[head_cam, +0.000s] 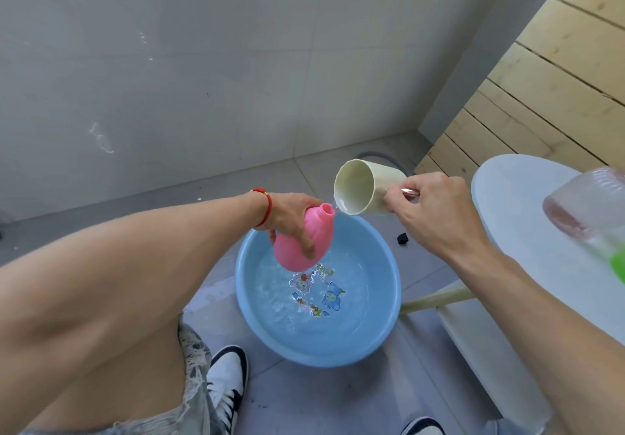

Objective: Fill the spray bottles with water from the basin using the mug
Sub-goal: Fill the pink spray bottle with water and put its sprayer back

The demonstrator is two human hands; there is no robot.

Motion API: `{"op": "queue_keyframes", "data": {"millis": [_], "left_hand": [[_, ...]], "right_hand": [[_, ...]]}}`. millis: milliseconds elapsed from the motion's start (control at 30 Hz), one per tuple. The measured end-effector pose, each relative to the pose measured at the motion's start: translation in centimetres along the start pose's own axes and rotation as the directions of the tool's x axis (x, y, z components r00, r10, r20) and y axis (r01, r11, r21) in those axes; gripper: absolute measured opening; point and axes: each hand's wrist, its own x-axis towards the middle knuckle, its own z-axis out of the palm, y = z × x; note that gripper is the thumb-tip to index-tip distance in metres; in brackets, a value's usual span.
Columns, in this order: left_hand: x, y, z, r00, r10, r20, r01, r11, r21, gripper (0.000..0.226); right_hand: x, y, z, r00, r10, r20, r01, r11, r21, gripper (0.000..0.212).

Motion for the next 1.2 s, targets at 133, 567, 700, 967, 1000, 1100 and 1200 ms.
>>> {"op": "queue_keyframes", "data": {"millis": [133, 567, 700, 967, 1000, 1100, 1200], "left_hand": [[0.0, 0.1, 0.1, 1.000, -0.002, 0.007, 0.002, 1.000, 0.007, 0.073], [-0.1, 0.0, 0.0, 1.000, -0.002, 0.003, 0.002, 1.000, -0.025, 0.067], [-0.3, -0.2, -0.3, 1.000, -0.010, -0.025, 0.009, 0.999, -0.039, 0.060], [-0.6, -0.9, -0.7, 0.998, -0.044, -0.042, 0.043, 0.998, -0.035, 0.059], [-0.6, -0.9, -0.7, 0.998, -0.045, -0.039, 0.044, 0.998, -0.036, 0.061], [-0.8, -0.9, -0.7, 0.999, -0.037, -0.023, 0.036, 0.998, -0.048, 0.062], [-0.8, -0.8, -0.8, 1.000, -0.019, -0.014, 0.018, 0.997, -0.071, 0.060]], "right_hand": [[-0.1, -0.2, -0.1, 0.999, -0.035, -0.018, 0.034, 0.999, -0.027, 0.047], [-0.4, -0.6, -0.1, 0.998, 0.064, 0.017, -0.065, 0.996, 0.064, 0.044], [-0.2, 0.3, 0.1, 0.938, 0.309, 0.156, -0.341, 0.904, 0.258, 0.033], [-1.9, 3.9, 6.2, 0.965, 0.014, 0.260, 0.040, 0.978, -0.203, 0.037], [-2.1, 4.1, 6.6, 0.963, -0.010, 0.268, 0.077, 0.968, -0.239, 0.034], [-2.4, 4.5, 7.0, 0.953, -0.015, 0.304, 0.116, 0.942, -0.315, 0.031], [-2.4, 4.3, 6.8, 0.961, -0.057, 0.270, 0.164, 0.907, -0.389, 0.025]]}}
